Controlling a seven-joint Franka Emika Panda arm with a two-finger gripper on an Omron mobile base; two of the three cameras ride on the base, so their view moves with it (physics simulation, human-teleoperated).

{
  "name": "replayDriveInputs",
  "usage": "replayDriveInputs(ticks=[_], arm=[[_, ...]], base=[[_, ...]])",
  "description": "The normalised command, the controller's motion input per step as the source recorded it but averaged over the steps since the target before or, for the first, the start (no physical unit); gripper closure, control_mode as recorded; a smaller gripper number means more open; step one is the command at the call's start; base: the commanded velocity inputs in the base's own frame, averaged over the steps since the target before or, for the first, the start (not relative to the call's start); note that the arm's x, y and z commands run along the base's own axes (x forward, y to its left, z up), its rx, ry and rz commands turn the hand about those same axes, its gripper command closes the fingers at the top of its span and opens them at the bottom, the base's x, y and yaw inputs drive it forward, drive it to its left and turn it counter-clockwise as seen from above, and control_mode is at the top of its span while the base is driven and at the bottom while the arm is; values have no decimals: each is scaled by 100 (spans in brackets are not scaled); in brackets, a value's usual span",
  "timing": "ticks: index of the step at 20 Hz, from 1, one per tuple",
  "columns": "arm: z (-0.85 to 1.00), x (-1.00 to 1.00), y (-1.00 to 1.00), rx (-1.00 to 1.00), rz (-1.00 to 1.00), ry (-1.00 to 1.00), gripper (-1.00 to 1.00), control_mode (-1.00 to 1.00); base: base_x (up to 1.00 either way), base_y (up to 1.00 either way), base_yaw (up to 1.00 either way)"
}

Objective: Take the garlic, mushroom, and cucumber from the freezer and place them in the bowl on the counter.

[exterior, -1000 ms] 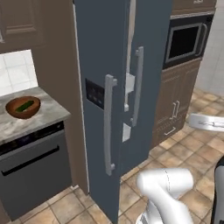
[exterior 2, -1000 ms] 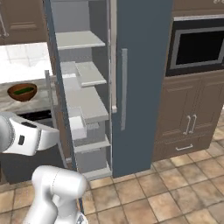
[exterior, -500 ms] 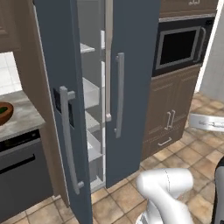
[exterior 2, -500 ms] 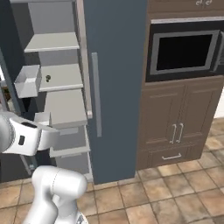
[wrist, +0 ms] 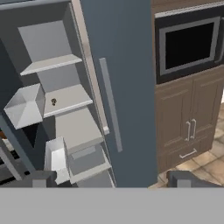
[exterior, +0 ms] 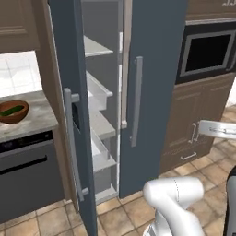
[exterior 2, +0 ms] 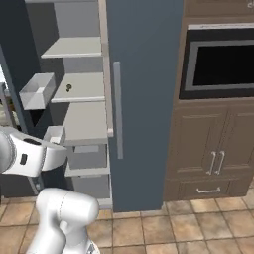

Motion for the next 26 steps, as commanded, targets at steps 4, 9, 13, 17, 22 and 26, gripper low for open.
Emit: replayDriveInputs(ticks=[4,9,13,17,22,26], arm=[[0,0,0,0,0,0,-100,100],[0,0,0,0,0,0,-100,100],[0,0,0,0,0,0,-100,100],[0,0,0,0,0,0,-100,100],[0,0,0,0,0,0,-100,100],[0,0,0,0,0,0,-100,100]], base=[[38,0,36],[46,-29,38],[95,-6,34],[92,-12,31],[77,-26,30],[15,-64,27]])
